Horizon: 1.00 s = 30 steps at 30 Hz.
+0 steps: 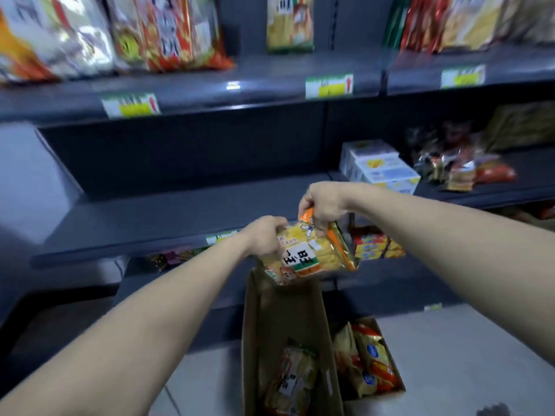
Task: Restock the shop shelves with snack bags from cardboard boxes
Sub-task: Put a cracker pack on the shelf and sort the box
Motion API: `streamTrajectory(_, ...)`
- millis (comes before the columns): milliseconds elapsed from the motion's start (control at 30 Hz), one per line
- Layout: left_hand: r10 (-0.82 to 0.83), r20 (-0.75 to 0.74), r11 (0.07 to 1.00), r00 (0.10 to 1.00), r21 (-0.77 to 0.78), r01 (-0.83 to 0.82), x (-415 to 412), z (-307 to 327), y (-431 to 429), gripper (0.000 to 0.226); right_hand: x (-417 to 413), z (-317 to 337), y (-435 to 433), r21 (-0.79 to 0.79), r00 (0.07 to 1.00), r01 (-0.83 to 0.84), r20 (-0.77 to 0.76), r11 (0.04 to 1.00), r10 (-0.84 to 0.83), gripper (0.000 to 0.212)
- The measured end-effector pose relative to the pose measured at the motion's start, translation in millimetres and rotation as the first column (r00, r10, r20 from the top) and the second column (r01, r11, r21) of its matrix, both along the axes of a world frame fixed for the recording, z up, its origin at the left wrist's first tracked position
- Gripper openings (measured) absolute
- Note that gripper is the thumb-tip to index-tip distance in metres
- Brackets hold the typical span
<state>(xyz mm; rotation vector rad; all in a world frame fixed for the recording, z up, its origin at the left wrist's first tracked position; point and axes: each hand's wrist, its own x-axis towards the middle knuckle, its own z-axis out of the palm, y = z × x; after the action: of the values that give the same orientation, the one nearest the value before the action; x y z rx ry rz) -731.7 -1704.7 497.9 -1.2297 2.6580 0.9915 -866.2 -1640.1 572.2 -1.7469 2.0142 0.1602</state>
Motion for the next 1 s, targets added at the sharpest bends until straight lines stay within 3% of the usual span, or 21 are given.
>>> streamTrajectory(133, 0.040, -0.191, 0.999, 0.981, -0.015, -0.044, -1, 56, -9, 0.026, -7, 65, 3, -0.312, 0.998, 0.050, -0.005, 0.949, -0.055, 0.056)
streamTrajectory(233, 0.143, -0.374, 0.989, 0.916, 0.078, -0.122, 0, 102, -18, 0.028, -15, 109, 5, -0.574, 0.971, 0.218, 0.206, 0.789, -0.118, 0.074)
streamTrajectory(333, 0.238, -0.547, 0.971, 0.803, 0.167, -0.174, 0, 150, -27, 0.032, -28, 143, 6, -0.682, 0.935, 0.332, 0.331, 0.652, -0.130, 0.081)
streamTrajectory(433, 0.322, -0.651, 0.946, 0.687, 0.242, -0.215, -4, 191, -34, 0.025, -41, 160, 1, -0.688, 0.877, 0.448, 0.464, 0.571, -0.128, 0.091)
streamTrajectory(567, 0.380, -0.716, 0.924, 0.585, 0.325, -0.202, -19, 229, -51, 0.018, -55, 168, -15, -0.573, 0.819, 0.494, 0.559, 0.654, -0.128, 0.090)
streamTrajectory(700, 0.343, -0.762, 0.939, 0.549, 0.286, -0.189, -46, 253, -72, 0.017, -67, 176, -41, -0.514, 0.741, 0.518, 0.669, 0.684, -0.059, 0.063)
streamTrajectory(833, 0.316, -0.805, 0.947, 0.502, 0.235, -0.220, -81, 268, -98, 0.032, -89, 185, -82, -0.538, 0.690, 0.567, 0.724, 0.624, -0.004, 0.040)
streamTrajectory(1000, 0.254, -0.821, 0.931, 0.512, 0.063, -0.360, -122, 268, -141, 0.045, -122, 193, -136, -0.603, 0.720, 0.598, 0.694, 0.529, -0.023, 0.038)
